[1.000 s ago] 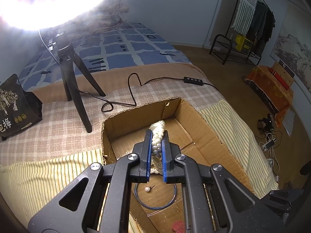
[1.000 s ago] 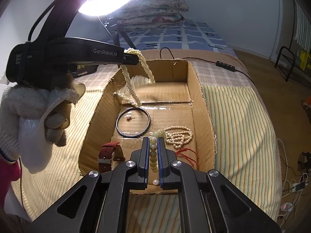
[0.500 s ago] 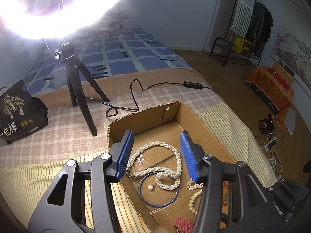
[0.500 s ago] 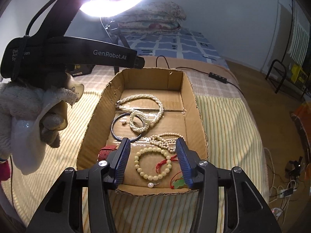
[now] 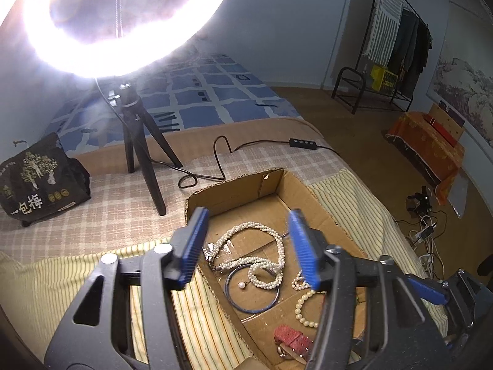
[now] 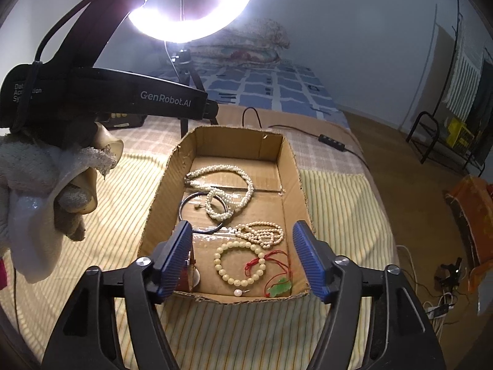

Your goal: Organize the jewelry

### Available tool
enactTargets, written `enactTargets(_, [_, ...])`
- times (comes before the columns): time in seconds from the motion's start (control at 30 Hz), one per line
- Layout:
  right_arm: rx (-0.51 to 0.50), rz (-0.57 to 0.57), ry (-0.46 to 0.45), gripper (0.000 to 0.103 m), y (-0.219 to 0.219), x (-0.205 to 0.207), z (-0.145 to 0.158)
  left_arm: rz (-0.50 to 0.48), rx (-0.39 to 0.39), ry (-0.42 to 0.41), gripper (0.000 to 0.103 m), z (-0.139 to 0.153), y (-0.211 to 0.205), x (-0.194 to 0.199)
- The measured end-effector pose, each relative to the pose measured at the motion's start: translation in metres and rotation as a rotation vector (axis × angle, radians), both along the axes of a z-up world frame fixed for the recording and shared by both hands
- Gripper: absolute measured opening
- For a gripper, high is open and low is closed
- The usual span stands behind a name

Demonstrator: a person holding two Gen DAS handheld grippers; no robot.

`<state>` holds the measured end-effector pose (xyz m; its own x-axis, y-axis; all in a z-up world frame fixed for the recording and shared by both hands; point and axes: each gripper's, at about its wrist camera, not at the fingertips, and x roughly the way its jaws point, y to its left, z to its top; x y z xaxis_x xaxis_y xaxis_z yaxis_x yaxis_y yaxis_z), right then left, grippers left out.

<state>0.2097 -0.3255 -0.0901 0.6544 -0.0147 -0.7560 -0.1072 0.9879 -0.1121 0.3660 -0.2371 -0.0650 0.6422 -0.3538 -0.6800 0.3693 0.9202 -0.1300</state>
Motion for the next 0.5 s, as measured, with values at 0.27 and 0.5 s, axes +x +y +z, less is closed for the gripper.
enactTargets(0.27, [-0.015,-0.011,-0.039,0.071,0.006,-0.017,0.023,0.007,-0.003,-0.039,0.072,0.026,0.011,-0.023])
enactTargets(0.5, [-0.035,-0.018,-0.085,0.076,0.014,-0.037,0.05,0.017,-0.004,-0.084,0.076,0.056,0.028,-0.053])
